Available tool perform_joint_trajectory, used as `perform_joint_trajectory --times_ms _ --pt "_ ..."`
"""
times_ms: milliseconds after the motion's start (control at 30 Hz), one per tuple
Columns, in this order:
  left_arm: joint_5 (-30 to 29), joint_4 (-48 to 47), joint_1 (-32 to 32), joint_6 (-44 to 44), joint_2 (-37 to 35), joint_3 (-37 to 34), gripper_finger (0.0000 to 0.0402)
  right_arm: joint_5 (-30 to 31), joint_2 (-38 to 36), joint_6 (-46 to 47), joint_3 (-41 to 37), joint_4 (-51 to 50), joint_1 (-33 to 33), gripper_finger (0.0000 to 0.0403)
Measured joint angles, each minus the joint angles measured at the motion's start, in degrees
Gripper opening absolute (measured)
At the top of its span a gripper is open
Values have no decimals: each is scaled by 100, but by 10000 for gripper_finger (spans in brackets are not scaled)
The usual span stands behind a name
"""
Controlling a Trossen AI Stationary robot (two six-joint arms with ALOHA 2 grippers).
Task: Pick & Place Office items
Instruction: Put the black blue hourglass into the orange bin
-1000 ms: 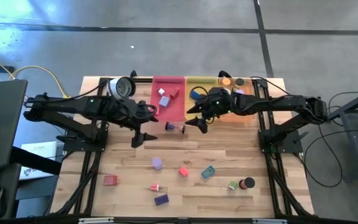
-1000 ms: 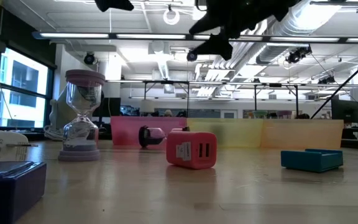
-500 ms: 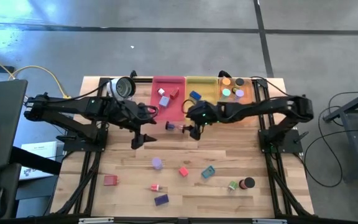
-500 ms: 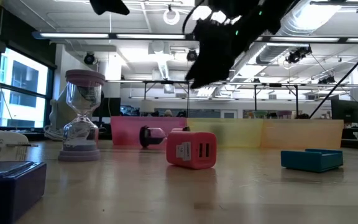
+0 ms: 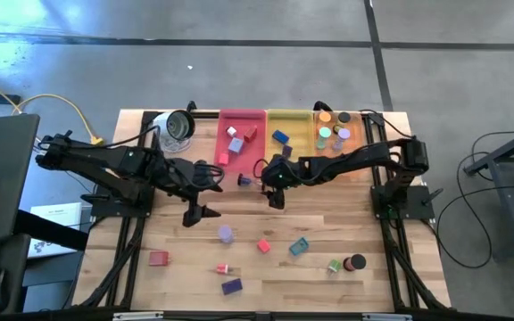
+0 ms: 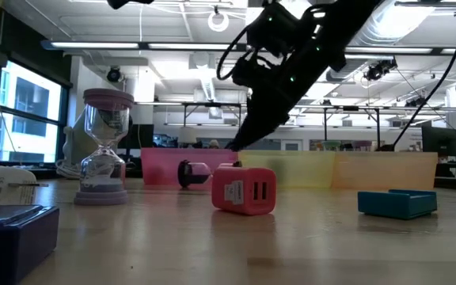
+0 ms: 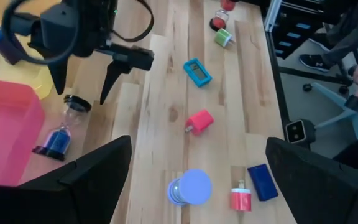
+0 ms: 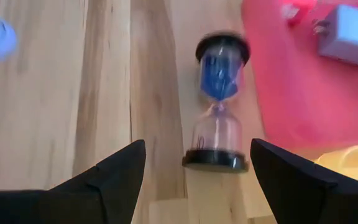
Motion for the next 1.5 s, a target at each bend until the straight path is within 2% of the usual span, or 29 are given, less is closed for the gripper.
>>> perform_joint_trajectory --times_ms 167,333,500,867,1133,1500 --pt "-22 0 -64 126 0 0 363 112 228 -287 -4 24 14 280" --pt "-46 0 60 439 0 0 363 627 338 -518 -6 263 12 280" --pt "-2 -6 220 705 -39 -2 363 199 346 -722 -2 294 -93 280" --pt "20 -178 399 735 -105 -2 363 48 747 -825 7 752 -189 280" --pt "52 -281 396 729 -107 -2 363 287 898 -921 11 972 -116 279" --pt "107 -278 396 704 -107 -2 363 124 900 -1048 11 819 -157 251"
